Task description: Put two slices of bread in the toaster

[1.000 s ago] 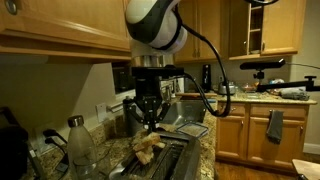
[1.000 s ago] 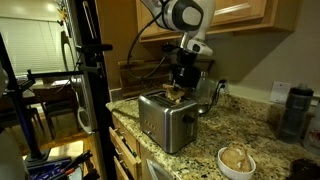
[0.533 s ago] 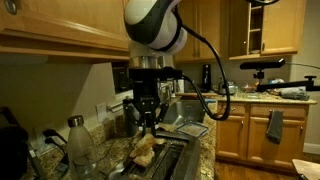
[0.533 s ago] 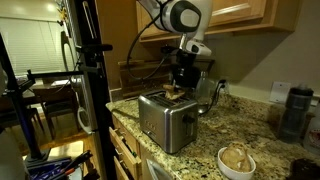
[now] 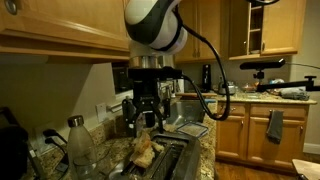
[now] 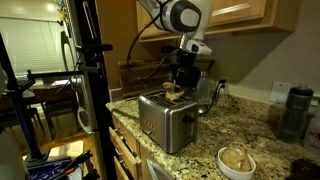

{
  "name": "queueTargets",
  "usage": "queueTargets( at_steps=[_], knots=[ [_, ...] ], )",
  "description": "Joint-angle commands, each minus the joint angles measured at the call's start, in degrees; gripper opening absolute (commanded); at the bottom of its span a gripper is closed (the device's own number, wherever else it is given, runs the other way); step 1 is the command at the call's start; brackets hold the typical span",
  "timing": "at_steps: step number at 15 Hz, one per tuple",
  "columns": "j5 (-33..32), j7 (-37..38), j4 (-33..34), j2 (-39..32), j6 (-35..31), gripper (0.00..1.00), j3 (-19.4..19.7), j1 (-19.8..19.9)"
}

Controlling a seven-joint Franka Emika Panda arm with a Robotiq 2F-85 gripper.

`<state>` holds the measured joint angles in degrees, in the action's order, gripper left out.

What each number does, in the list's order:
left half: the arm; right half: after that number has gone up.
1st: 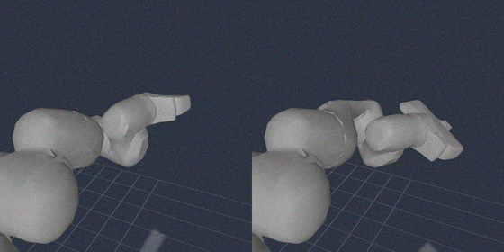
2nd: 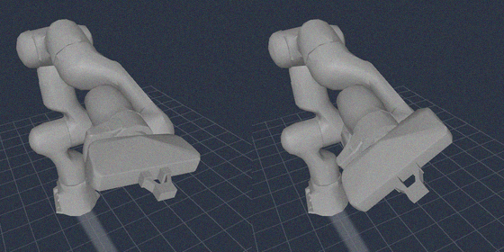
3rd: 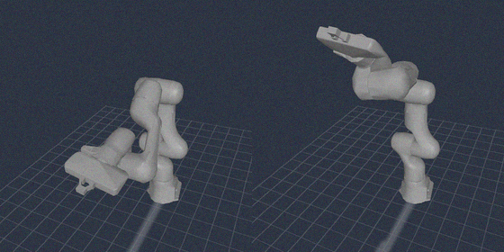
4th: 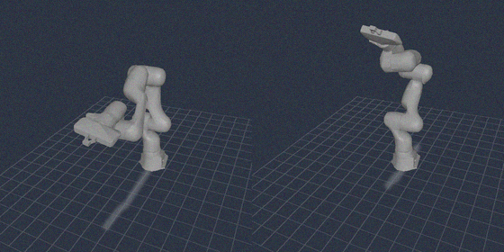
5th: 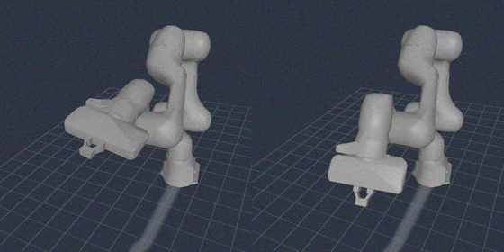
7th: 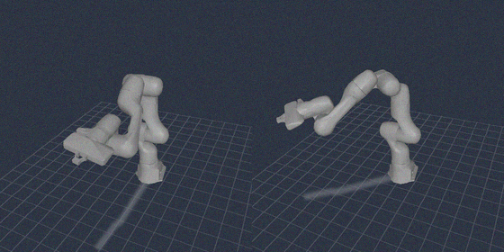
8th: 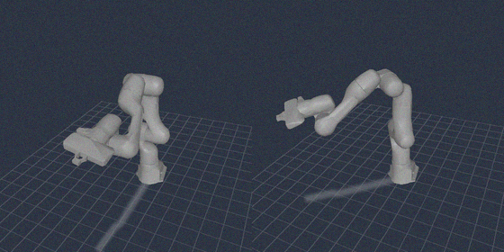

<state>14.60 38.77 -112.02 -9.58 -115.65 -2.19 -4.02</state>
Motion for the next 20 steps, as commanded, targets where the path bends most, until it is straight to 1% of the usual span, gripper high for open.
queueTargets(
  at_steps=[1, 11, 17, 20],
  knots=[
    [-0.8, 1.8, -2.4, 2.2, -1.6, 1.0, 0.4, -0.4],
    [-1.2, 1.6, -2.6, 2.4, -2.0, 1.0, 0.9, -0.1],
    [-6.8, 1.7, -3.8, 4.1, -6.2, 1.0, 3.2, 0.9],
    [-9.8, 1.2, -4.3, 5.0, -7.2, 1.0, 4.1, 1.3]
  ],
)
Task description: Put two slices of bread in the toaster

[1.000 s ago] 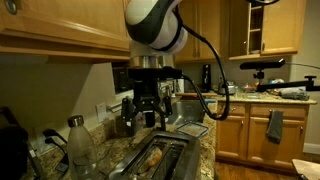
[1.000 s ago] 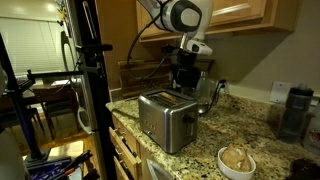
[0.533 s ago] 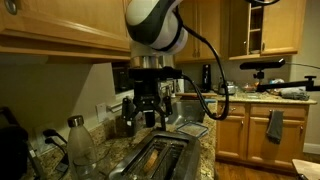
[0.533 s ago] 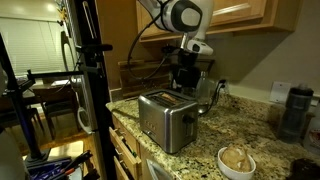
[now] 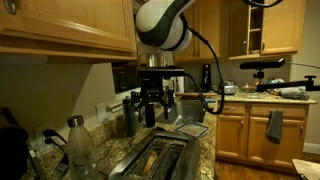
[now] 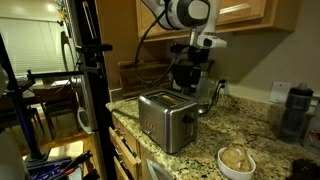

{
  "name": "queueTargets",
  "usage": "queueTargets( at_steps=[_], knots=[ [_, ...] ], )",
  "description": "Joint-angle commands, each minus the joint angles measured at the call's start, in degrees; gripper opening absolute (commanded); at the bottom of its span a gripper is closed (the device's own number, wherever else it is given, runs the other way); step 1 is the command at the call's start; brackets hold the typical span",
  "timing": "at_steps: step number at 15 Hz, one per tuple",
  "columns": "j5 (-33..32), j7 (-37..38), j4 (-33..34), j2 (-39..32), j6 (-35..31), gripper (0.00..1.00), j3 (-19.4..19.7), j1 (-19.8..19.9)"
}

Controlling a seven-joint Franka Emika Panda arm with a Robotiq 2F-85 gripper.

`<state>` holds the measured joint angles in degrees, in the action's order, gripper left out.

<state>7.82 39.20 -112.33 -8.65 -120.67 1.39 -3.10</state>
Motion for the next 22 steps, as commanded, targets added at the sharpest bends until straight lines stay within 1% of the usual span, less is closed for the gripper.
queueTargets(
  at_steps=[1, 5, 8, 11, 22],
  knots=[
    [-3.9, 0.7, -4.3, 4.4, -2.5, 1.0, 0.7, 0.5],
    [-7.8, -1.9, -6.0, 6.5, -3.9, 1.0, 1.2, 1.3],
    [-11.0, -0.3, -8.8, 8.3, -8.0, 1.0, 1.8, 2.2],
    [-12.7, 0.7, -11.3, 9.4, -11.0, 1.0, 2.4, 3.4],
    [-16.9, 4.4, -18.6, 10.6, -20.0, 1.0, 4.2, 7.0]
  ],
)
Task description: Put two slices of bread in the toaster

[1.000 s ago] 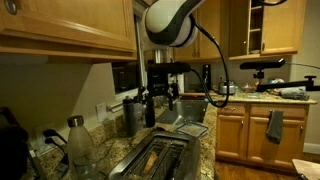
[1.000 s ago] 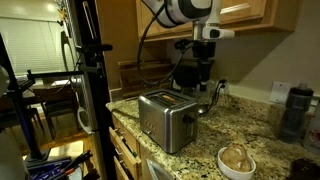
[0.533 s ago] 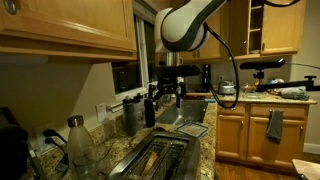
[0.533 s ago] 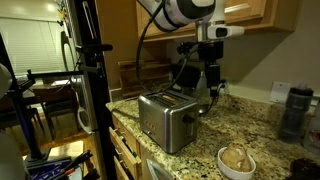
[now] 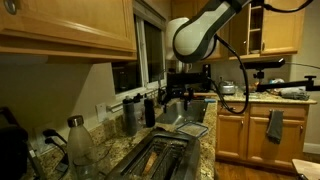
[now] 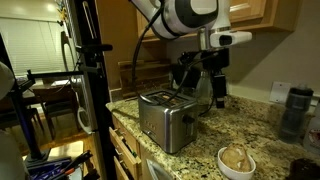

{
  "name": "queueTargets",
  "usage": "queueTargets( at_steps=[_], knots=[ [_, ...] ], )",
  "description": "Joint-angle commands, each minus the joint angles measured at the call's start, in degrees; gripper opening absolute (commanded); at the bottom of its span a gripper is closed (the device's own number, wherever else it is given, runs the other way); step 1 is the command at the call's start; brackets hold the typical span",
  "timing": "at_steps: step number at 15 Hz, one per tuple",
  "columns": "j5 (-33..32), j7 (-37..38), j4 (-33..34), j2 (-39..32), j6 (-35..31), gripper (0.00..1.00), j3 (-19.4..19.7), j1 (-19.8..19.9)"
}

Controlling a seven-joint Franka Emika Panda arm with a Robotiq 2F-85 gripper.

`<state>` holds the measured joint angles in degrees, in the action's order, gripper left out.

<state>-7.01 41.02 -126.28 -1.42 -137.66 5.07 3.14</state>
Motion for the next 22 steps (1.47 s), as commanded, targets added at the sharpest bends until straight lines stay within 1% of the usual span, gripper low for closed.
queueTargets(
  at_steps=[1, 6, 11, 18, 22],
  knots=[
    [-2.4, 3.0, -5.1, 3.2, -3.7, 1.0, 0.7, 0.9],
    [-3.9, 5.2, -6.4, 2.1, -6.3, 1.0, 1.6, 1.9],
    [-3.5, 4.9, -6.3, 0.7, -8.3, 1.0, 2.5, 2.6],
    [-2.3, 2.9, -2.1, -4.7, -10.4, 1.0, 4.5, 3.8],
    [1.9, -0.9, 1.0, -9.3, -12.7, 1.0, 5.0, 4.0]
  ],
)
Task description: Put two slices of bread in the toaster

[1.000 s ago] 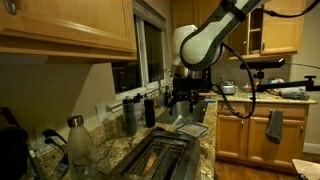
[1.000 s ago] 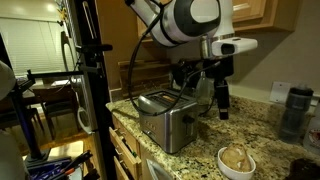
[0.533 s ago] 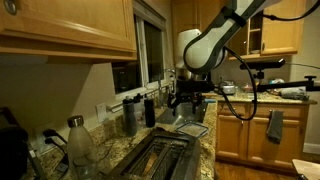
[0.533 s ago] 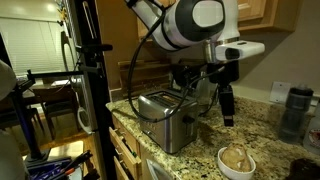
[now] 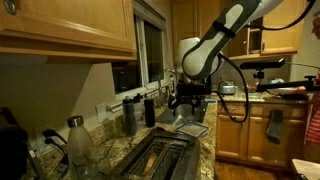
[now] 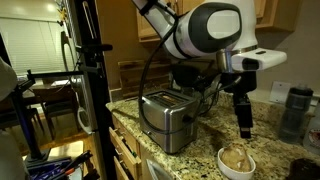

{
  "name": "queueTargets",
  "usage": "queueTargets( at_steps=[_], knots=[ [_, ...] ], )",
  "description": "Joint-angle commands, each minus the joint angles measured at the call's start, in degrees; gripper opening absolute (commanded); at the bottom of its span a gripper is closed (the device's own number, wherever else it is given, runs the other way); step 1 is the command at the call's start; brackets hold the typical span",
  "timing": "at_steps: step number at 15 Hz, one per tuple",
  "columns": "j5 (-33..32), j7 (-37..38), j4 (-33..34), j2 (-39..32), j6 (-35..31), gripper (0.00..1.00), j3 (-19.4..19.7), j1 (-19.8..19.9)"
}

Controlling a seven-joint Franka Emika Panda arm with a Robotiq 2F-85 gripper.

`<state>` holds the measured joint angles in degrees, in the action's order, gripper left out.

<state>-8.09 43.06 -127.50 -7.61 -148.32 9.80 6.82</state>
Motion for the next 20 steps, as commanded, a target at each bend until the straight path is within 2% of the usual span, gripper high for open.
queueTargets(
  at_steps=[1, 6, 14, 20],
  knots=[
    [4.3, -3.8, 2.9, -4.1, -2.1, 1.0, 0.2, 0.3],
    [11.2, -8.2, 5.8, -7.6, -0.6, 1.0, -0.3, -0.1],
    [17.3, -11.9, 8.7, -10.9, 1.5, 1.0, -1.1, 0.1],
    [23.8, -17.2, 12.6, -12.4, 8.9, 1.0, -1.9, 1.1]
  ],
)
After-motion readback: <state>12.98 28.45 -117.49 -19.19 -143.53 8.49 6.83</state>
